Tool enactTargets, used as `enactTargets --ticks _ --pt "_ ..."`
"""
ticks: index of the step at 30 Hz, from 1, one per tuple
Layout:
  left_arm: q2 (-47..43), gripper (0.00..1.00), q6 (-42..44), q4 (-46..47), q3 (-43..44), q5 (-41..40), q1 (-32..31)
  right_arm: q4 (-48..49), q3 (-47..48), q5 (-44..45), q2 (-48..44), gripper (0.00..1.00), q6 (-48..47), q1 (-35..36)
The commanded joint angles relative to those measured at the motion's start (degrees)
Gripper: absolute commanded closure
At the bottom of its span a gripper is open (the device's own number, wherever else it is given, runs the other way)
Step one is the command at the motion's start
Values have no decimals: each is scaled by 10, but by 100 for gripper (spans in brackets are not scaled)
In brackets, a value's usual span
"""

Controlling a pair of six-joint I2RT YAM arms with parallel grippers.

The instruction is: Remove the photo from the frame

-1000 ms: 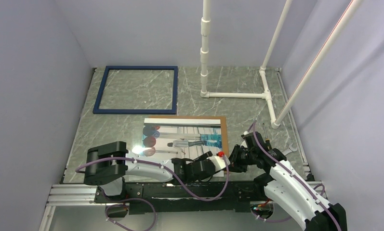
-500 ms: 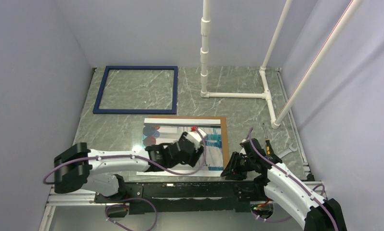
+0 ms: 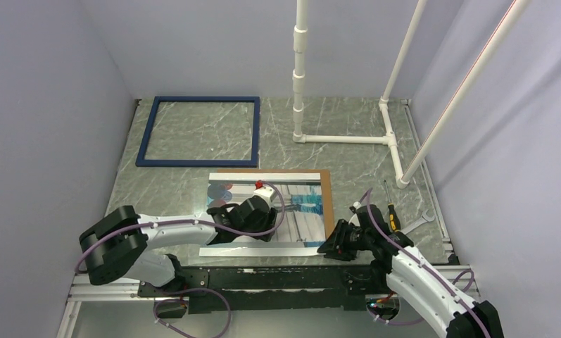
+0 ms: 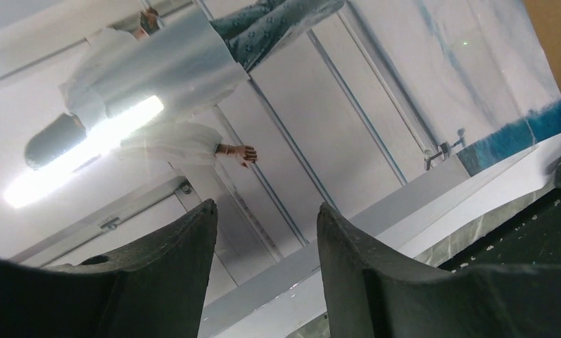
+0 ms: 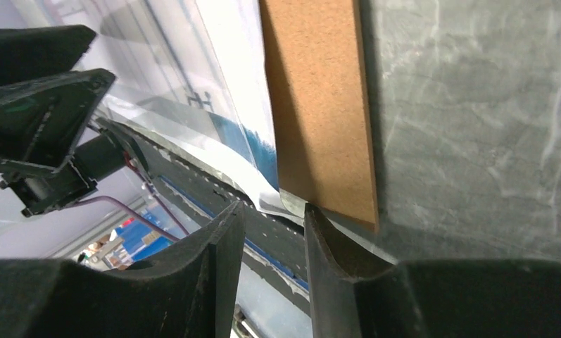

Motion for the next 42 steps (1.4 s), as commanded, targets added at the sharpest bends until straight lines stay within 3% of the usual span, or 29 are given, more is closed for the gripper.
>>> enactTargets --ticks 1,21,26,31,34,42 --pt "12 42 -37 4 -3 18 5 37 -18 13 -29 61 25 -1" --pt "16 44 -38 4 -4 27 9 74 -17 46 -39 67 30 -1" --pt "13 44 -38 5 -5 28 9 123 -38 41 -39 73 50 -1" --pt "3 43 -37 4 -4 34 9 129 -47 41 -49 91 58 -1" --pt "-14 38 -29 -9 8 41 17 115 -45 47 -60 100 56 -1" --pt "-112 9 -84 -145 34 -23 112 23 3 84 -60 100 5 0"
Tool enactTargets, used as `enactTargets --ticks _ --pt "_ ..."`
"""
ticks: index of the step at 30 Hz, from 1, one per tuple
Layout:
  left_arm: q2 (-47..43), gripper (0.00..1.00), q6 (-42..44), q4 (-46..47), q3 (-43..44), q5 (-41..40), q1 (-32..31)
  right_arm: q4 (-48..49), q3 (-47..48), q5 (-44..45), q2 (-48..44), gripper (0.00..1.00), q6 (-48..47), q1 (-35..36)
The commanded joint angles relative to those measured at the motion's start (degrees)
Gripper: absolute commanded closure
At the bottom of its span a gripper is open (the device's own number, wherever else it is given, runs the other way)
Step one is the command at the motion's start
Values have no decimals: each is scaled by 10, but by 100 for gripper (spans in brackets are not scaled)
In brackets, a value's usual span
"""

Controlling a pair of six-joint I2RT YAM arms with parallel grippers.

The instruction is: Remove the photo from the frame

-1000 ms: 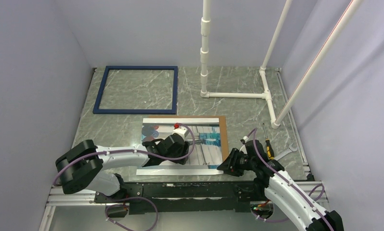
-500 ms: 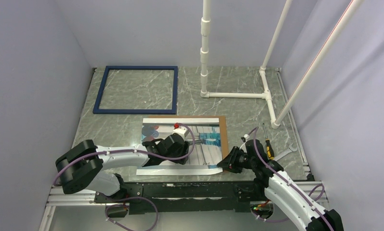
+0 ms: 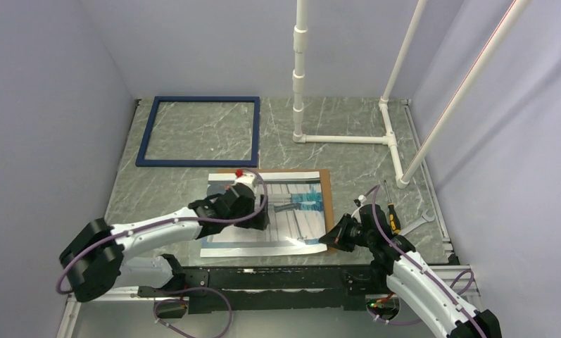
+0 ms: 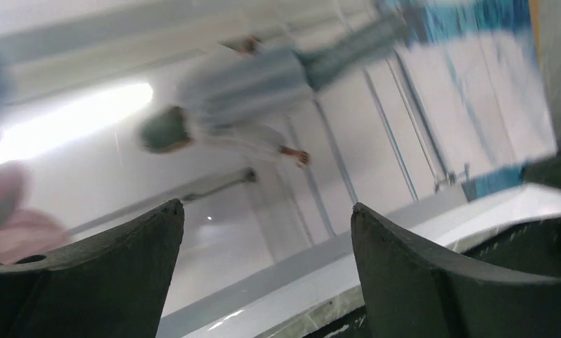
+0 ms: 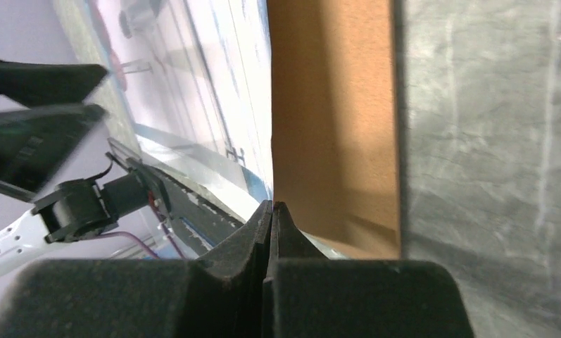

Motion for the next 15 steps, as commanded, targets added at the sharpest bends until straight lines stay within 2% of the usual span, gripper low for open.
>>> enactTargets --ticks 1,4,7,15 --pt "-61 7 -62 -108 33 -65 66 -90 31 38 -7 100 -37 0" --pt "-89 1 -124 -181 29 -110 129 -96 41 38 -7 100 -45 0" --pt "-120 1 -161 -239 18 -147 189 -82 36 28 -3 100 -44 0" --pt "-186 1 -195 -236 -56 -175 344 -85 37 27 -16 100 -47 -1"
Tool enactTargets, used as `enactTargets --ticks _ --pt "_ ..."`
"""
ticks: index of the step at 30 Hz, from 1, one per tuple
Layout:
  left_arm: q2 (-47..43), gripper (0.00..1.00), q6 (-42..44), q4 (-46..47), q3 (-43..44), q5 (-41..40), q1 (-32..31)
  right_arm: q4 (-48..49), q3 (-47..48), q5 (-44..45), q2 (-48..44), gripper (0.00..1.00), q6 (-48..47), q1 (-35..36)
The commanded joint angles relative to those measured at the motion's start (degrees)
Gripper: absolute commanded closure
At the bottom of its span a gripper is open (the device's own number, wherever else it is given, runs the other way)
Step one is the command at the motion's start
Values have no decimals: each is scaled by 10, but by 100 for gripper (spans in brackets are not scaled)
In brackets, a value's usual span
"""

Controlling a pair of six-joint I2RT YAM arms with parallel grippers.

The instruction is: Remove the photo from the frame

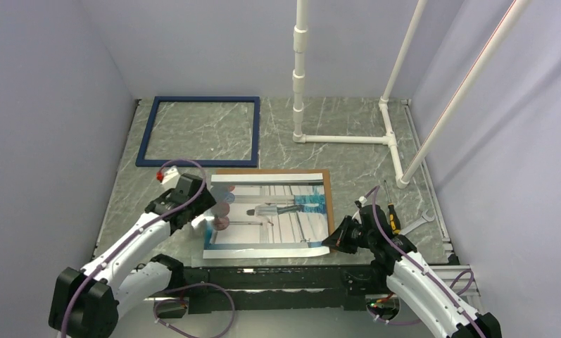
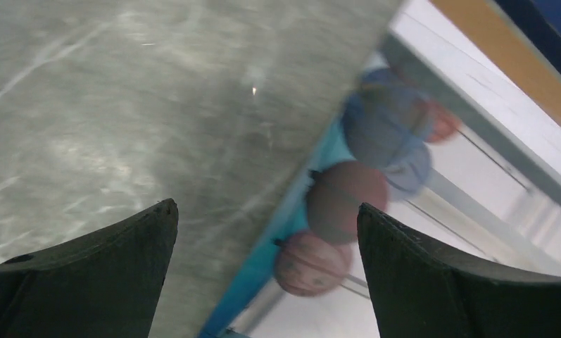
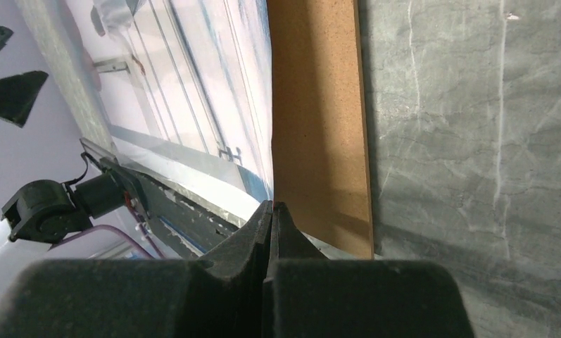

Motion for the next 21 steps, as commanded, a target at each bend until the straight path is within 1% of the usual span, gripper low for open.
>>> enactTargets --ticks 1,4,7,9,11,17,21 --pt "-25 1 -27 -1 -38 -13 76 -15 22 0 -4 100 -11 -1" --pt "-12 1 -8 39 -50 16 115 -15 28 -7 -3 100 -17 0" --pt "23 0 15 80 -55 47 141 -31 44 -3 -5 100 -30 0" --pt "42 1 34 121 -62 89 154 -44 57 4 -8 100 -38 0" --pt "65 1 54 172 -68 134 158 -54 69 6 -9 100 -45 0" --pt "113 1 60 238 -77 227 158 -75 105 9 -16 100 -65 0" --pt "123 0 60 263 -81 252 158 -103 138 25 -17 100 -80 0"
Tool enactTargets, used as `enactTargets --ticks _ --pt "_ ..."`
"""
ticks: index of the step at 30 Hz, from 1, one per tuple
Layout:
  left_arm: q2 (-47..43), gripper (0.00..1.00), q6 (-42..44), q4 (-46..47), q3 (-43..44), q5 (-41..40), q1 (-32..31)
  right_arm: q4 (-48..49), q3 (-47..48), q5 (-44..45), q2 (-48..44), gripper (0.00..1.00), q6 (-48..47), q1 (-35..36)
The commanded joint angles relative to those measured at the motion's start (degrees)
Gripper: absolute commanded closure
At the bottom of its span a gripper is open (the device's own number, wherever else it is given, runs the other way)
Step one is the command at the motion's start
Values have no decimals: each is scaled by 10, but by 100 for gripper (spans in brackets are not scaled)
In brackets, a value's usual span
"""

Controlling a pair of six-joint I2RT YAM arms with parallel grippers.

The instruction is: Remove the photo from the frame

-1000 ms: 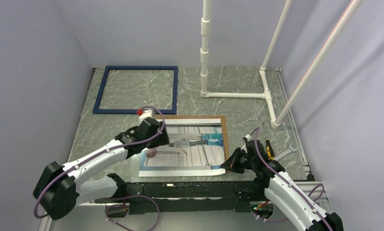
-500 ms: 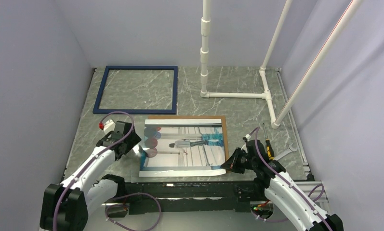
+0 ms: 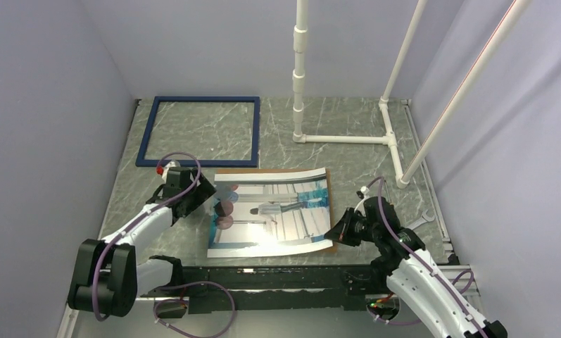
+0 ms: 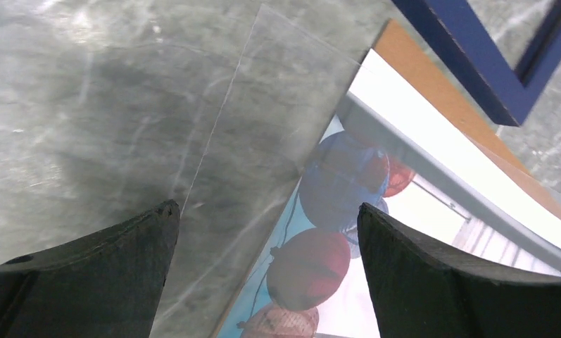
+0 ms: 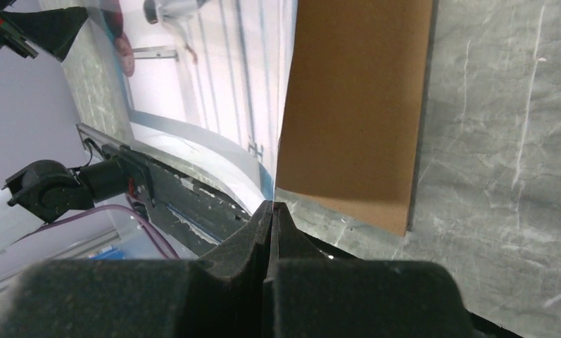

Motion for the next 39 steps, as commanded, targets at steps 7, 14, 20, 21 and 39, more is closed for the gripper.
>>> enactTargets --ticks 7,14,20,21,39 --pt "36 0 13 49 -15 108 0 -78 95 45 -6 100 -52 -1" --pt "66 0 18 80 -9 146 0 -103 130 43 -3 100 -66 0" --pt "71 1 25 94 -2 159 -1 -107 135 41 1 100 -73 0" --pt "69 1 28 98 -1 158 -1 -106 136 41 0 100 -74 0" --pt "117 1 53 130 50 185 -1 -115 138 38 16 98 -89 0"
